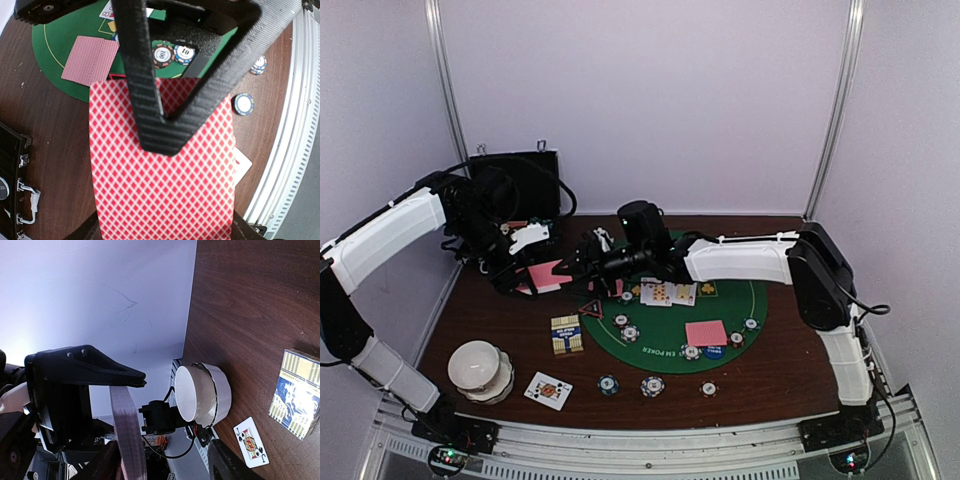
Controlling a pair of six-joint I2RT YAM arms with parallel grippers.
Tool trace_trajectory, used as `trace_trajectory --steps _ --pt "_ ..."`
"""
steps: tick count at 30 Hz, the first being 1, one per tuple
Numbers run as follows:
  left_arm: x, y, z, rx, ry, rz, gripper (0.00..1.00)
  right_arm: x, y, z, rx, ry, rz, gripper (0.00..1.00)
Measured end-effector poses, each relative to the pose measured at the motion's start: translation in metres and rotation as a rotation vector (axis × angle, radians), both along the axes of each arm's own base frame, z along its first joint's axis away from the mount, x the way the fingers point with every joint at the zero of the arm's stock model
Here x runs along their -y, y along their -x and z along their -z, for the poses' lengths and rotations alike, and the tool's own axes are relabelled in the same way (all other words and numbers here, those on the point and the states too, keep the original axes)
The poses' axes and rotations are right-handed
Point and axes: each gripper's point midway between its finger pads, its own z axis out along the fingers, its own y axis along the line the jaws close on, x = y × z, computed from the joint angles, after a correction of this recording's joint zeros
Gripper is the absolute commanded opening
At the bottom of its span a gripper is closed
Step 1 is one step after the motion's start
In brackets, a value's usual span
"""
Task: Distribute texas hold em gaming equipment
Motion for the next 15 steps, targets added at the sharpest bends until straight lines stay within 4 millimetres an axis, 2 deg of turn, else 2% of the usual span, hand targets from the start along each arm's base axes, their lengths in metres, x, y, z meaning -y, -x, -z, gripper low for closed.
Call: trace_trajectory --steps 15 --pt "0.000 0.000 0.000 0.000 -0.003 0.000 0.00 0.010 0.000 -0.029 -0.003 -0.032 0.018 0.09"
